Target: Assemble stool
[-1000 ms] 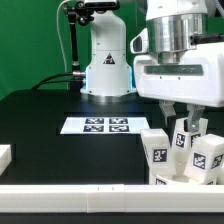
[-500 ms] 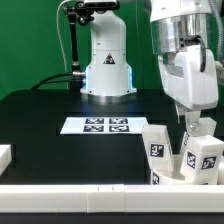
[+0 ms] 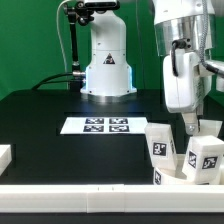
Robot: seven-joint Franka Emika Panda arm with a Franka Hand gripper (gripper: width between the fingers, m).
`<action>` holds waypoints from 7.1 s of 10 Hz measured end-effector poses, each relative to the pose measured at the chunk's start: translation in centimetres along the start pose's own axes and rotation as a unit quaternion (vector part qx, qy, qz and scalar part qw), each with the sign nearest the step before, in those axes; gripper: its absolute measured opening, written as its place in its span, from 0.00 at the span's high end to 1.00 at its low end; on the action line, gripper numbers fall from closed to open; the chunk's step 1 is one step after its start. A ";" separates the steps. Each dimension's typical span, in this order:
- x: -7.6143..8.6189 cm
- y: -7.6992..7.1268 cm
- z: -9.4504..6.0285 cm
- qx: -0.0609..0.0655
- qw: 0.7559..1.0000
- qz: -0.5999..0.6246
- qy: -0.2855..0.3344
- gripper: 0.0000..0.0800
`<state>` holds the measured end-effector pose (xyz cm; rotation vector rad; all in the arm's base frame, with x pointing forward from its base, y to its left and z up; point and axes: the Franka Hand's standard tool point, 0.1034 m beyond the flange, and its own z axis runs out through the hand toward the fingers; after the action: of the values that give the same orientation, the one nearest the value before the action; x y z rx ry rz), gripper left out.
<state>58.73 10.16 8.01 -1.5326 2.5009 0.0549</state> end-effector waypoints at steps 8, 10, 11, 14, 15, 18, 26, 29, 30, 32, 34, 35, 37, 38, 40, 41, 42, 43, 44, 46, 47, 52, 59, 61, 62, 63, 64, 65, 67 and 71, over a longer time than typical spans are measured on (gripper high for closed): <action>-0.8 0.2 -0.3 -0.010 1.000 0.011 -0.017 0.25; -2.2 0.0 -1.3 -0.019 0.995 -0.094 -0.021 0.19; -2.1 0.0 -1.2 -0.018 0.991 -0.131 -0.021 0.19; -2.1 0.0 -1.1 -0.015 0.968 -0.248 -0.023 0.19; -2.3 0.2 -1.2 -0.025 0.947 -0.321 -0.015 0.19; -3.6 0.9 -1.1 -0.026 0.879 -0.476 -0.009 0.19; -3.4 1.3 -0.9 -0.036 0.608 -0.793 0.000 0.19; -3.3 1.0 -0.9 -0.043 0.464 -0.885 0.011 0.19; -3.1 0.8 -0.9 -0.045 0.440 -0.897 0.011 0.19; -2.8 0.6 -0.9 -0.052 0.365 -0.930 0.017 0.19; -2.7 0.4 -0.6 -0.069 0.260 -0.962 0.033 0.19; -2.5 0.4 -0.5 -0.076 0.211 -0.974 0.033 0.19; -1.8 0.2 -0.2 -0.083 0.155 -0.984 0.030 0.19; -1.4 0.1 -0.1 -0.085 0.157 -0.984 0.029 0.19; -1.1 0.1 -0.1 -0.086 0.165 -0.982 0.029 0.19; -1.1 0.1 0.0 -0.086 0.165 -0.982 0.029 0.34; -1.0 0.0 0.0 -0.087 0.166 -0.982 0.029 0.51; -1.0 0.0 0.0 -0.086 0.167 -0.982 0.029 0.51; -1.0 0.0 0.0 -0.086 0.170 -0.981 0.030 0.58; -1.0 0.0 0.0 -0.085 0.187 -0.978 0.031 0.58; -1.0 0.0 0.0 -0.085 0.209 -0.974 0.033 0.58; -1.0 0.0 0.1 -0.064 0.442 -0.893 0.054 0.58; -1.7 0.3 0.1 -0.023 0.735 -0.674 0.073 0.58; -1.7 0.3 0.1 -0.019 0.772 -0.632 0.069 0.58; -1.7 0.3 0.1 -0.016 0.796 -0.602 0.066 0.58; -1.7 0.3 0.1 -0.013 0.817 -0.573 0.063 0.58; -1.7 0.3 0.1 -0.011 0.834 -0.548 0.060 0.58; -1.7 0.3 0.1 -0.009 0.850 -0.523 0.057 0.58; -1.8 0.3 0.1 -0.001 0.906 -0.420 0.046 0.58; -1.8 0.5 0.2 0.003 0.978 -0.207 0.017 0.58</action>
Offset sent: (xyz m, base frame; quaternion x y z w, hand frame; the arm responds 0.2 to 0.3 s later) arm 0.0000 0.0000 0.0000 0.0000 0.0000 0.1938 0.9810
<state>59.12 12.00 8.15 -2.0302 2.1478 -0.0426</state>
